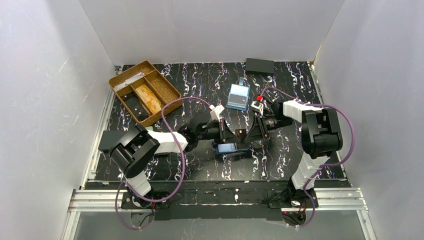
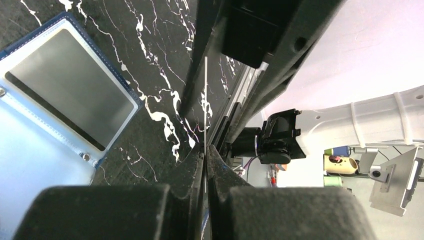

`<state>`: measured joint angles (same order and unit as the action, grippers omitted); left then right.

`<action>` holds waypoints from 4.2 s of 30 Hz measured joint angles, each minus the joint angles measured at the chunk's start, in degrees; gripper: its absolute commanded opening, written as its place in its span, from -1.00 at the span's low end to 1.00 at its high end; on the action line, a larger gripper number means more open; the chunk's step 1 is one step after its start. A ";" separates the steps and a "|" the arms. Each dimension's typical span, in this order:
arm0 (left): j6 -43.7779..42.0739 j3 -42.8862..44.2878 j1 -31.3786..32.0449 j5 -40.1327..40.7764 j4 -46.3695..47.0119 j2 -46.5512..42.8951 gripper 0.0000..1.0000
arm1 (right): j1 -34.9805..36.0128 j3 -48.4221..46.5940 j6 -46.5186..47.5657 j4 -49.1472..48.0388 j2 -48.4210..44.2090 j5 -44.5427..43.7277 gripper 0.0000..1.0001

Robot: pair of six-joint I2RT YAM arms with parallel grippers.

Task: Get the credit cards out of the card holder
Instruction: Place the credit card in the storage box, then remove the credit card from the card holder.

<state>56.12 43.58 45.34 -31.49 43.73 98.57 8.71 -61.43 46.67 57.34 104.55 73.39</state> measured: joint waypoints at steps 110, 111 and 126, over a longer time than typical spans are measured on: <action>-19.20 3.24 -65.39 -0.05 -51.68 -39.00 0.97 | -1.81 -0.42 0.00 -2.51 -9.11 -11.28 0.66; -17.63 1.34 -65.35 -2.89 -50.25 -38.96 0.97 | -1.97 -0.42 -0.12 -2.85 -9.55 -11.74 0.66; -11.69 -9.86 -22.95 -4.70 -43.64 -48.20 0.97 | -5.25 4.16 -4.89 -9.05 -15.98 -16.40 0.72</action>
<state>44.42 33.73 22.39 -36.18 0.09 50.38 3.46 -57.27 41.78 48.29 88.57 56.99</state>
